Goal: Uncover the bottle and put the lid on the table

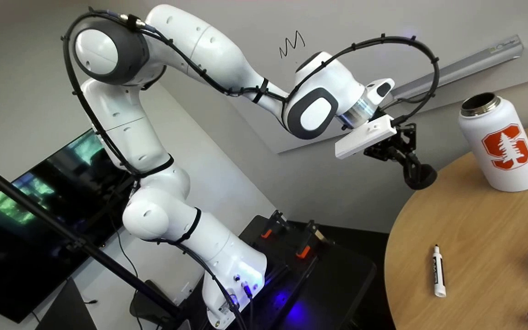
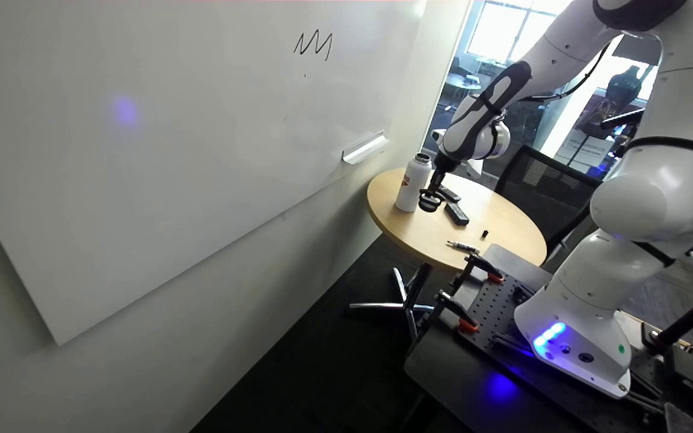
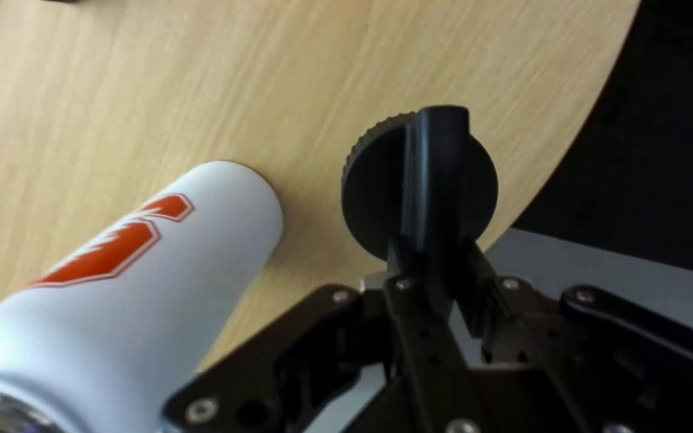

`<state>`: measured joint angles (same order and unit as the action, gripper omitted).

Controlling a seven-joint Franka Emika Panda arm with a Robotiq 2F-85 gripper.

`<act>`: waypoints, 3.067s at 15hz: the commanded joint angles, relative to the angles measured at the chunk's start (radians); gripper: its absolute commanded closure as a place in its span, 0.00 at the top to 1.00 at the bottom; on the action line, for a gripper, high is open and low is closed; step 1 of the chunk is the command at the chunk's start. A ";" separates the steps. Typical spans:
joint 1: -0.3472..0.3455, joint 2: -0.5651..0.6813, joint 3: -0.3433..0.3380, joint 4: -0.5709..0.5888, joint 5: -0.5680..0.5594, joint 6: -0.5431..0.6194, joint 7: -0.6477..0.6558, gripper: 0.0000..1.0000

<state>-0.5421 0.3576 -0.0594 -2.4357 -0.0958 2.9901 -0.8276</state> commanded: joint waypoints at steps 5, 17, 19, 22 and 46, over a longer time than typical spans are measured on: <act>0.168 0.043 -0.147 -0.048 -0.118 0.033 0.118 0.05; 0.147 0.190 -0.141 -0.014 -0.175 0.109 0.124 0.05; 0.144 0.210 -0.143 -0.004 -0.174 0.133 0.134 0.05; 0.125 0.234 -0.129 0.017 -0.166 0.158 0.143 0.05; -0.022 -0.199 0.055 -0.117 -0.091 -0.163 0.062 1.00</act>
<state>-0.5731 0.3064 -0.0147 -2.4936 -0.2468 2.9481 -0.7041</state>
